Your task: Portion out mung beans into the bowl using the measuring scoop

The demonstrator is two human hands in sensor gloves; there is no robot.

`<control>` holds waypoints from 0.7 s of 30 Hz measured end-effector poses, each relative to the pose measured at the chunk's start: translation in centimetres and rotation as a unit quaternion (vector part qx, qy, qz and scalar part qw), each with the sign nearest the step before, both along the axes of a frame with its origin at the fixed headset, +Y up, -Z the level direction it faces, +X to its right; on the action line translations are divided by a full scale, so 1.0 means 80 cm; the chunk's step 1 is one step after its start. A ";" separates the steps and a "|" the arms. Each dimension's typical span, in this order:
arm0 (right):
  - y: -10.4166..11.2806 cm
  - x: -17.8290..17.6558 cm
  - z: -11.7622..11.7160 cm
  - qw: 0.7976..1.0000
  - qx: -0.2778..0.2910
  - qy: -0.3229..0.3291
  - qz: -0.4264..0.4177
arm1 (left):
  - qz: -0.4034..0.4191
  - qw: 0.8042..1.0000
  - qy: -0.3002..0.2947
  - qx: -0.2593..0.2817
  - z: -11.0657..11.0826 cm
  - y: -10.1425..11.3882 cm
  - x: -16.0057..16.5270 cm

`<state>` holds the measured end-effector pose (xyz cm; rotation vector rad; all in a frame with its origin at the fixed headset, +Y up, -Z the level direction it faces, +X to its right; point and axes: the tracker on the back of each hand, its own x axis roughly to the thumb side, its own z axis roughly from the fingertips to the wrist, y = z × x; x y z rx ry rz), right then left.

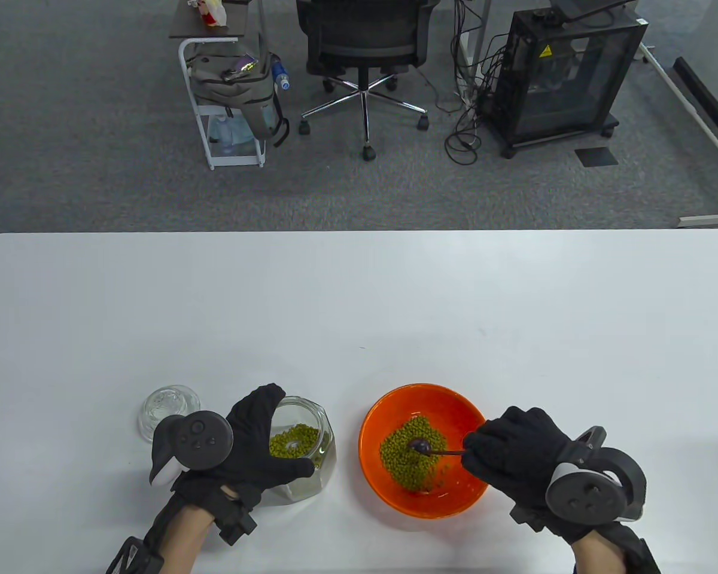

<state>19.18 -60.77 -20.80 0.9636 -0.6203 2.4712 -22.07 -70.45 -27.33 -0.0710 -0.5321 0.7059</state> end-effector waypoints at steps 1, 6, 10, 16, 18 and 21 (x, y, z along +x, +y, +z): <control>0.002 -0.002 0.004 1.000 0.011 0.001 0.003 | 0.000 1.000 0.000 0.000 0.000 0.000 0.000; 0.007 0.003 0.011 0.998 0.061 0.002 -0.030 | 0.000 1.000 0.000 0.000 0.000 0.000 0.000; 0.008 0.022 0.001 0.994 0.055 -0.029 -0.092 | 0.000 1.000 -0.001 0.000 0.000 0.000 0.000; -0.001 0.058 -0.022 0.977 -0.028 -0.092 -0.192 | -0.001 1.000 -0.001 0.000 0.000 0.000 0.000; -0.005 0.069 -0.029 0.968 -0.057 -0.114 -0.217 | -0.001 1.000 0.000 0.000 0.000 0.000 0.000; -0.019 0.087 -0.043 0.938 -0.125 -0.161 -0.279 | -0.001 1.000 0.000 0.000 0.000 0.000 0.000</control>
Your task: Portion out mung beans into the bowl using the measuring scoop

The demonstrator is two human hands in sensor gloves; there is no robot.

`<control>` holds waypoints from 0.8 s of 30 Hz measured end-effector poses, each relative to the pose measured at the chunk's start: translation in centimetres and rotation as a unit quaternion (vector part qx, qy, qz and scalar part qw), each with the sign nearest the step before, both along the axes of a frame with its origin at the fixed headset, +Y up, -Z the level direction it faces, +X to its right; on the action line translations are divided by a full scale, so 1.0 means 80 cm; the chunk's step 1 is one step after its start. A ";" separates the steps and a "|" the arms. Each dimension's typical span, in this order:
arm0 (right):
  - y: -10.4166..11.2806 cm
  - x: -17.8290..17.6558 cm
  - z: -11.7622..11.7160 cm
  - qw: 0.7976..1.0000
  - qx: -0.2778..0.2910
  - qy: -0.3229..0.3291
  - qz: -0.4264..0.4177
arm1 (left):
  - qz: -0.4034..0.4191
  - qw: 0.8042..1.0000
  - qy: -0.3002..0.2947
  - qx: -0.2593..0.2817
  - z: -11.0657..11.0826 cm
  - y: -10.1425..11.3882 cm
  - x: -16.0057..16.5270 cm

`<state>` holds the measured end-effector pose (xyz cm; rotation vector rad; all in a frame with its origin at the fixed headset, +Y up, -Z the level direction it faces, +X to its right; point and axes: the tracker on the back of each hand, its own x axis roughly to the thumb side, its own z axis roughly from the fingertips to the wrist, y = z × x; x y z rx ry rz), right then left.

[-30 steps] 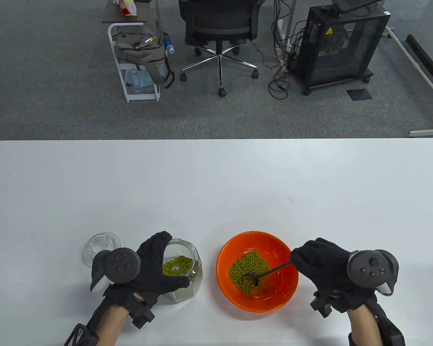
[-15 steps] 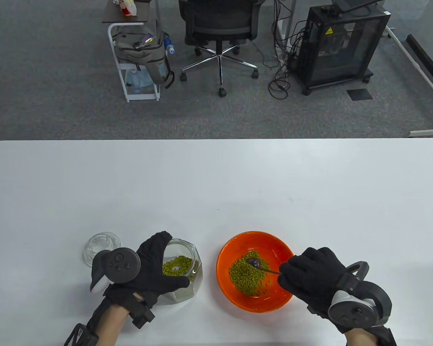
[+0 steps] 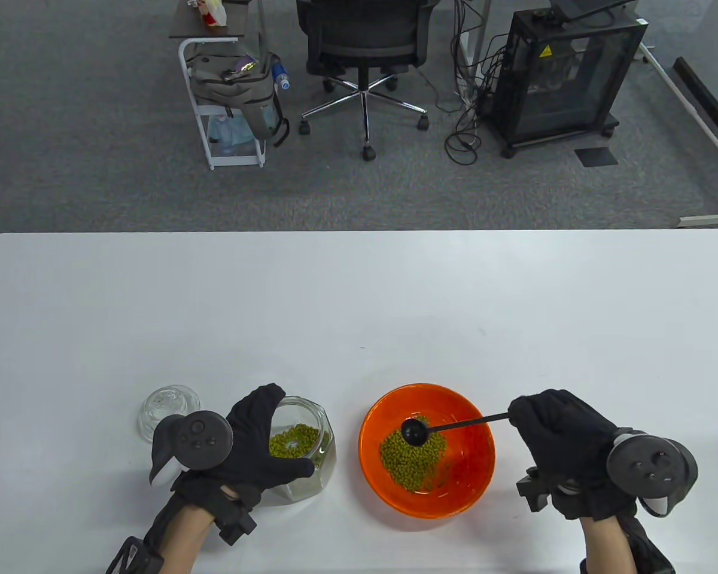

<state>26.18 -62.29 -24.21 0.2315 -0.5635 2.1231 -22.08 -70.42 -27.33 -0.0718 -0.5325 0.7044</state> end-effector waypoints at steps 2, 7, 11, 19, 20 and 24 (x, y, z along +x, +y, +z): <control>-0.009 0.009 -0.007 0.998 -0.044 -0.008 -0.053 | 0.000 1.000 0.000 -0.001 0.000 0.000 0.000; -0.035 0.025 -0.023 0.973 -0.141 0.006 -0.183 | -0.001 1.000 -0.002 -0.003 0.000 0.000 0.000; -0.042 0.028 -0.029 0.964 -0.163 0.011 -0.209 | -0.001 1.000 -0.002 -0.003 0.000 0.001 0.000; -0.017 -0.009 -0.032 0.961 -0.166 0.044 -0.217 | 0.000 1.000 -0.002 -0.003 -0.001 0.001 0.000; -0.011 -0.016 -0.032 0.963 -0.161 0.047 -0.212 | 0.000 1.000 -0.002 -0.003 -0.001 0.001 0.000; 0.015 -0.058 -0.032 0.968 -0.145 0.069 -0.193 | 0.001 1.000 -0.002 -0.003 -0.001 0.001 0.000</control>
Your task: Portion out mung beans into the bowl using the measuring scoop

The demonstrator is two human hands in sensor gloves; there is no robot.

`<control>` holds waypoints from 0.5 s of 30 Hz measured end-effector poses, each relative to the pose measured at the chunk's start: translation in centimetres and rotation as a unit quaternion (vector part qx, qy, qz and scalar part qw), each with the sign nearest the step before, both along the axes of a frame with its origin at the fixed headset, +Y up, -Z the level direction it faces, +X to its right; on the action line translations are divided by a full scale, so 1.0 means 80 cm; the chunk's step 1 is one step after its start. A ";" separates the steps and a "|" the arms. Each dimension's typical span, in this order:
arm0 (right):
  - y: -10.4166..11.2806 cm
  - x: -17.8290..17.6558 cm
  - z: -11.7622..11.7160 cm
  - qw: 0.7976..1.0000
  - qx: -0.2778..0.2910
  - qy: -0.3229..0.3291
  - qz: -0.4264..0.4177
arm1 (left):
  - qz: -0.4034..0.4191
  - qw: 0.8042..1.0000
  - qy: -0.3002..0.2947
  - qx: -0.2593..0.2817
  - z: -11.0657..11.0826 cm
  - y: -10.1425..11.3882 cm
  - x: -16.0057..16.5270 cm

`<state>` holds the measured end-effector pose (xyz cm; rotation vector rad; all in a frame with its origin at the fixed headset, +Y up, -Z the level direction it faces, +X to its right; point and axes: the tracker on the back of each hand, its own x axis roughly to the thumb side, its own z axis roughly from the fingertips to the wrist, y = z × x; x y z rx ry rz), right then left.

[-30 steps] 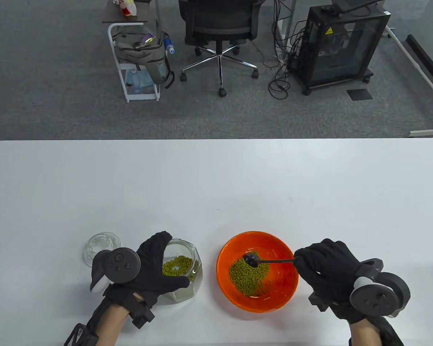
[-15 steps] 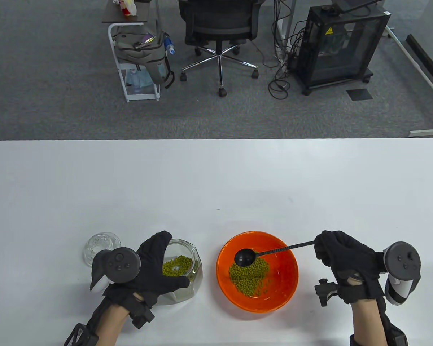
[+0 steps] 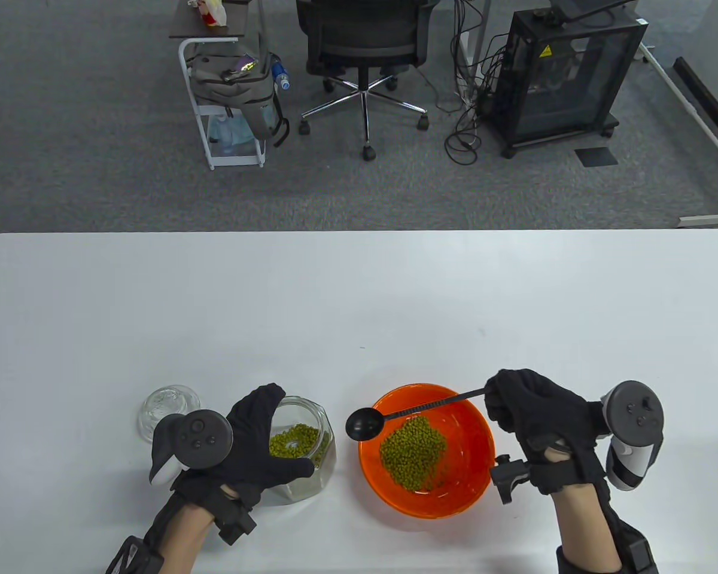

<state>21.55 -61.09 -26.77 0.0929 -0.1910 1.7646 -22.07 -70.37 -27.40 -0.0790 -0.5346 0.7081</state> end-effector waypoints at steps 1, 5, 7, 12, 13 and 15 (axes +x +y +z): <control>0.006 -0.012 -0.001 1.000 -0.001 0.002 0.006 | 0.000 1.000 0.000 0.000 0.000 0.000 0.000; 0.018 -0.052 -0.008 0.999 0.016 0.020 0.029 | 0.001 1.000 0.000 0.000 0.000 0.000 0.000; 0.019 -0.069 -0.015 0.998 0.022 0.028 0.042 | 0.001 1.000 0.000 0.000 0.000 0.000 0.000; 0.019 -0.096 -0.026 0.998 0.009 0.026 0.065 | 0.001 1.000 0.000 0.000 0.000 0.000 0.000; 0.021 -0.102 -0.027 0.997 0.014 0.025 0.075 | 0.001 1.000 0.000 0.000 0.000 0.000 0.000; 0.025 -0.115 -0.029 0.993 0.021 0.021 0.113 | 0.001 1.000 0.000 0.000 0.000 0.000 0.000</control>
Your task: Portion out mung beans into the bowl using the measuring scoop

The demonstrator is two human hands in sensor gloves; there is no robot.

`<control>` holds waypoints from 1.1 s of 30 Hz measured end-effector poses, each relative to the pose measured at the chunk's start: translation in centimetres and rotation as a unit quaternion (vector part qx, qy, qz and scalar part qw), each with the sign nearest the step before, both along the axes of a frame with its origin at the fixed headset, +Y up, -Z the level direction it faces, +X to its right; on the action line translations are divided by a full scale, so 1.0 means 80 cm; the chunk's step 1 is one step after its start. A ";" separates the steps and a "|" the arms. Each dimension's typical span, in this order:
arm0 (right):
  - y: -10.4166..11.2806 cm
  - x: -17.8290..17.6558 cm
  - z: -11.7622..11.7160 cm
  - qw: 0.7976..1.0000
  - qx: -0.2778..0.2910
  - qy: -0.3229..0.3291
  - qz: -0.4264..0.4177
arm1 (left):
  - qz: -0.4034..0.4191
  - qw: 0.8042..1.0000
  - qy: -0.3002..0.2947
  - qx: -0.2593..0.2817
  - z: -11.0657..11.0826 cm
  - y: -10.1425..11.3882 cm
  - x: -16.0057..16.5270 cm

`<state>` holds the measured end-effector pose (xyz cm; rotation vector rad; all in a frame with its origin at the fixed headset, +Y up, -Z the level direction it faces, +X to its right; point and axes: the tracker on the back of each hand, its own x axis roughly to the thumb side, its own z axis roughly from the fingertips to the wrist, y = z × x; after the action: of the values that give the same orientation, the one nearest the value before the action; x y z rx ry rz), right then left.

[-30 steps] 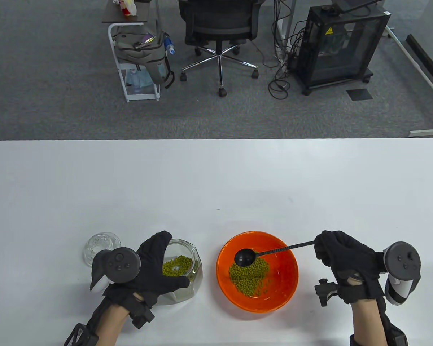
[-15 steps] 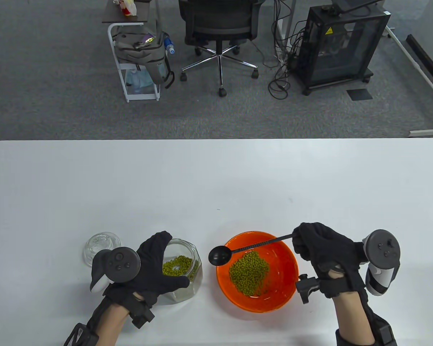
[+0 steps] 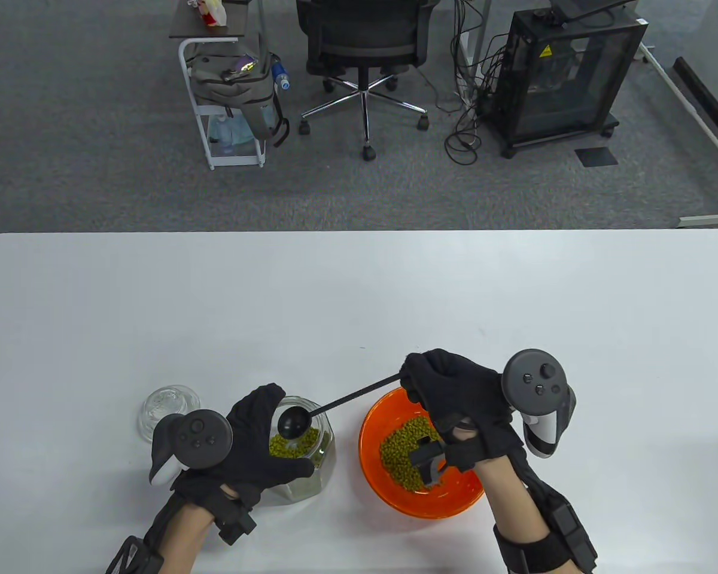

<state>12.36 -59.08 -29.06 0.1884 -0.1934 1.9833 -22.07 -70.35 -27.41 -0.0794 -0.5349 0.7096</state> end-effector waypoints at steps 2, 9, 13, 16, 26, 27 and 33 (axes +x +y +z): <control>0.003 -0.010 0.000 0.999 0.011 -0.005 0.030 | 0.000 1.000 0.000 0.000 0.000 0.000 0.000; 0.016 -0.075 0.007 0.982 0.080 0.025 0.169 | -0.001 1.000 -0.001 -0.001 0.000 0.000 0.000; 0.024 -0.121 0.018 0.952 0.138 0.050 0.269 | 0.000 1.000 -0.002 -0.001 0.000 0.000 0.000; 0.029 -0.151 0.027 0.915 0.183 0.044 0.356 | 0.000 1.000 -0.002 -0.001 0.000 0.000 0.000; 0.029 -0.219 0.037 0.838 0.228 0.115 0.483 | 0.000 1.000 -0.002 -0.001 0.000 0.000 -0.001; 0.027 -0.223 0.037 0.832 0.227 0.121 0.492 | -0.001 1.000 -0.002 -0.001 0.000 0.000 -0.001; 0.014 -0.224 0.024 0.845 0.194 0.152 0.474 | -0.001 1.000 -0.002 -0.001 0.000 0.000 -0.001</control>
<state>-5.59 -57.93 -27.13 1.0208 -0.3368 2.8285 -22.12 -70.32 -27.45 -0.0831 -0.5386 0.7090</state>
